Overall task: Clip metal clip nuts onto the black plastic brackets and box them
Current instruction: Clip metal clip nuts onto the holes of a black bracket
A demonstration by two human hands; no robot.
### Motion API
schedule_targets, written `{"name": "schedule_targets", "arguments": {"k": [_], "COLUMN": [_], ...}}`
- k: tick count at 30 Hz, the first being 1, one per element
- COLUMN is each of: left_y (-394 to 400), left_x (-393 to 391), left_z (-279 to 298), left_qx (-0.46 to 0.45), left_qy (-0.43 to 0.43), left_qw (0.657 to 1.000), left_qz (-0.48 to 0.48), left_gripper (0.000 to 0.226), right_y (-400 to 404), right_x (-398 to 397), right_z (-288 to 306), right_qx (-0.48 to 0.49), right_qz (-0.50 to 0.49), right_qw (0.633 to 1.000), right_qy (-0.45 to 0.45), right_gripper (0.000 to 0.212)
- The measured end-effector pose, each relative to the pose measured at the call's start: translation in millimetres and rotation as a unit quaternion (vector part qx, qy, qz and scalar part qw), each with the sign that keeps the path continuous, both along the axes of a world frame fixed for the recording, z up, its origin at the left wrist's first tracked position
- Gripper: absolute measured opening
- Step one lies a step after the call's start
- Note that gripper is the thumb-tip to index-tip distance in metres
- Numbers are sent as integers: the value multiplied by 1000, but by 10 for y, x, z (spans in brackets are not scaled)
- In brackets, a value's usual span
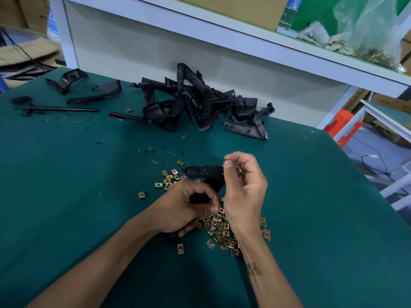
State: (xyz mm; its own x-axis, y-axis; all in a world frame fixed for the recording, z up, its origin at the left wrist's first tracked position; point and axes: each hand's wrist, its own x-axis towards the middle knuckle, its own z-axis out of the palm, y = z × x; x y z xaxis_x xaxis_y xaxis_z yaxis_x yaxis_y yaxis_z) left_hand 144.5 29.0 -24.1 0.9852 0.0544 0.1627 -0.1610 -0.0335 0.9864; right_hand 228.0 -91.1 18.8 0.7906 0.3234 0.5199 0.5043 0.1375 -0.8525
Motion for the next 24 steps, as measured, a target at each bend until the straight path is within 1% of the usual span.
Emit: {"name": "schedule_targets", "arguments": {"k": [4,9,12,14,16,18,19,20,21,22,23,24], "left_y": [-3,-14,-35,-54,-74,-99,-103,-103,-95,-93,-90,-87], "left_x": [-6,-22,-39,-63,-79,-77,-73,-64,-56,-55,-58,-54], "left_z": [3,26,37,40,79,159,203,242,262,277,278,268], "left_qx": [1,14,16,39,67,112,180,266,339,376,379,365], "left_qy": [6,13,17,26,24,-2,-26,-47,-56,-48,-36,-31], "left_qw": [1000,1000,1000,998,996,990,977,951,917,890,877,873], "left_qz": [-3,-2,13,40,61,80,108,153,205,254,293,322], "left_gripper": [17,16,19,21,18,15,13,12,19,31,39,44], "right_y": [-29,-14,-27,-37,-36,-33,-29,-22,-17,-8,4,20], "right_x": [16,16,34,38,34,27,22,9,-19,-56,-105,-159], "right_z": [15,-13,-12,-11,8,42,55,64,65,55,36,13], "right_qx": [-13,7,17,62,124,167,179,189,194,192,181,167], "right_qz": [10,-9,7,37,59,57,46,31,15,-2,-16,-25], "right_qw": [1000,999,999,993,979,970,969,968,969,972,977,981], "right_qy": [-13,32,49,98,149,166,166,161,152,136,115,96], "right_gripper": [13,12,18,20,21,22,23,23,22,22,22,21]}}
